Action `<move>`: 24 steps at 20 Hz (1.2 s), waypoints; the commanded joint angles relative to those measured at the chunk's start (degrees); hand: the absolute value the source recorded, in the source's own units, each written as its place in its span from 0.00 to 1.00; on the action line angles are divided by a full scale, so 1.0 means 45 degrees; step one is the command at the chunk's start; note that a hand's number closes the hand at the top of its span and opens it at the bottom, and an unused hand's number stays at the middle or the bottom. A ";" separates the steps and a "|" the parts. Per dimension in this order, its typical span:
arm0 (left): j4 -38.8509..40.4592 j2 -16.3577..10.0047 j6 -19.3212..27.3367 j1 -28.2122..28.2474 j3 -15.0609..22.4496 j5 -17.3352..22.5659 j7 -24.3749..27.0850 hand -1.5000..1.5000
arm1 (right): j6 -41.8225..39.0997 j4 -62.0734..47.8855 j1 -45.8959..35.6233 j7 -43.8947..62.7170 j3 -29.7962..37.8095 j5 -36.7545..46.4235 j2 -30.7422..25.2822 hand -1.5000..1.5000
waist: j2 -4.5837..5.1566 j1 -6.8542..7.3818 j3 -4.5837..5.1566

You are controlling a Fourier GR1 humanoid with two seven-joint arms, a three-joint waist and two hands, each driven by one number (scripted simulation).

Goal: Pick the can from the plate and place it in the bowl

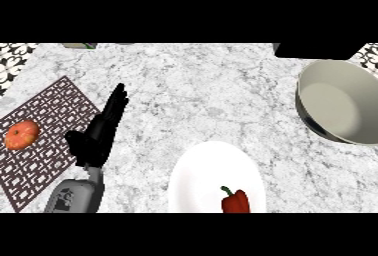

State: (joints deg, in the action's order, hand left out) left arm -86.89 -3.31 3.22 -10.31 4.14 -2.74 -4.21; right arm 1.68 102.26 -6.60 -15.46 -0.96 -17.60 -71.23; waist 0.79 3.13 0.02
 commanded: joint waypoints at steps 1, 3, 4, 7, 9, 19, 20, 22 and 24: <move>0.0586 0.0083 -0.0061 -0.0076 0.0050 -0.0120 0.0404 0.50 | 0.0122 -0.2423 -0.1916 -0.0445 -0.1598 0.1794 0.1354 1.00 | 0.0017 0.0042 -0.0004; 0.0057 0.0208 0.0276 -0.0315 0.0187 -0.0357 -0.0209 0.50 | -0.0161 -0.3830 -0.3012 -0.0580 -0.2022 0.2267 0.2131 1.00 | -0.0004 0.0047 -0.0008; 0.0149 0.0159 0.0133 -0.0417 0.0033 -0.0153 -0.0226 0.50 | -0.0113 -0.4373 -0.3462 -0.0585 -0.2379 0.2892 0.2469 1.00 | -0.0004 0.0032 -0.0006; 0.0243 -0.0106 -0.0169 -0.0352 -0.0400 0.0238 -0.0011 0.50 | -0.0149 -0.6570 -0.4670 -0.1599 -0.2816 0.4205 0.3512 1.00 | -0.0022 -0.0044 -0.0009; -0.0554 -0.0042 -0.0289 0.0713 0.0076 0.0129 0.0069 0.50 | -0.0408 -0.8265 -0.5517 -0.2019 -0.2818 0.4537 0.4027 1.00 | -0.0042 0.0046 -0.0013; -0.0507 0.0291 0.0137 0.0160 0.0254 -0.0237 -0.0317 0.50 | -0.3929 -1.4191 -0.7910 -0.4278 -0.3402 0.5283 0.5584 0.00 | 0.0002 -0.0022 -0.0026; 0.0229 -0.0105 -0.0016 -0.0296 -0.0427 0.0006 -0.0088 0.50 | -0.3946 -1.4458 -0.7722 -0.4794 -0.3694 0.5597 0.5880 0.00 | 0.0042 -0.0092 -0.0025; -0.0166 -0.0348 -0.0438 -0.0025 -0.0397 0.0212 -0.0144 0.50 | -0.4109 -1.5511 -0.8070 -0.5997 -0.3387 0.5627 0.6250 0.00 | 0.0010 -0.0101 -0.0032; -0.0817 -0.0271 -0.0410 0.0128 -0.0179 0.0196 -0.0596 0.50 | -0.4659 -1.6359 -0.8418 -0.6947 -0.2922 0.5303 0.6185 0.00 | 0.0023 0.0022 -0.0046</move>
State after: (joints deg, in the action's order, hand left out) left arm -88.19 -3.36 2.70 -10.14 3.69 -2.78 -5.30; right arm -14.92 36.56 -40.95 -40.18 -15.83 6.76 -44.70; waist 0.86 2.76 -0.14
